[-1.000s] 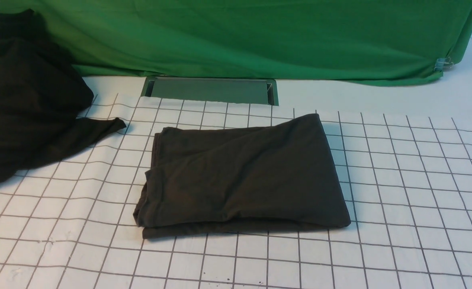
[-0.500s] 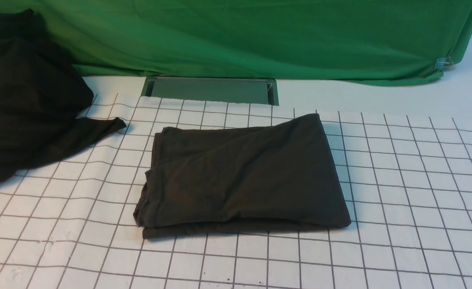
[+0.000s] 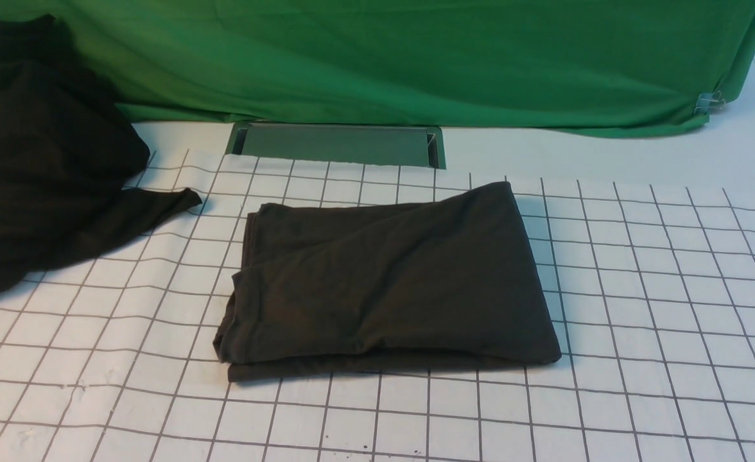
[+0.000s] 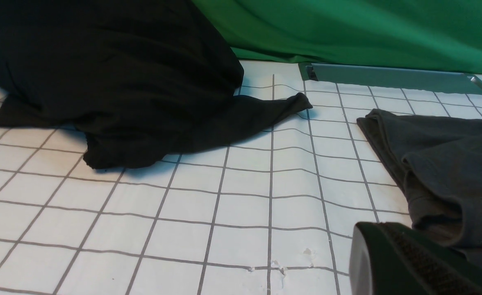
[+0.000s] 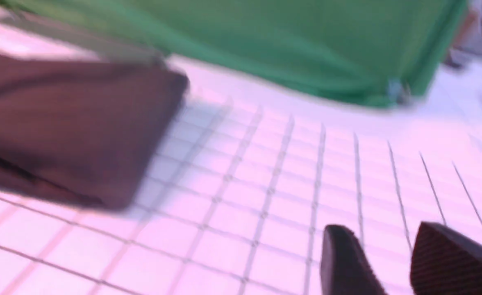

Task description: Fold a long-sleeved shirt over a white checkered tablecloth.

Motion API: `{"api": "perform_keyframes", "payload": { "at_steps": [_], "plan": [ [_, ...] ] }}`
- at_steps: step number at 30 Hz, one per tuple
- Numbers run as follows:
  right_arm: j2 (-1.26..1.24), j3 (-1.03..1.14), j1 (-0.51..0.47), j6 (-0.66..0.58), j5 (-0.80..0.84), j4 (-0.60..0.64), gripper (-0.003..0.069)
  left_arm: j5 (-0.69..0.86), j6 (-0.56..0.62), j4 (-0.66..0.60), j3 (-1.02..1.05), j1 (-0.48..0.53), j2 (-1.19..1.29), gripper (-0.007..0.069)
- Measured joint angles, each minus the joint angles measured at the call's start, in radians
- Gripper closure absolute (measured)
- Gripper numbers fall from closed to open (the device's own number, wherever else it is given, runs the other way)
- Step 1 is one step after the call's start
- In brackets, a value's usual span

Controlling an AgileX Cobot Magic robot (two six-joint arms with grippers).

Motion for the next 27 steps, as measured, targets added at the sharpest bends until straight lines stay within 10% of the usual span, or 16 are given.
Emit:
{"api": "perform_keyframes", "payload": {
  "at_steps": [27],
  "plan": [
    [-0.024, 0.001, -0.101, 0.043, 0.054, -0.009, 0.0417, -0.001, 0.001, 0.009, 0.000, 0.000, -0.001, 0.0622]
  ]
}}
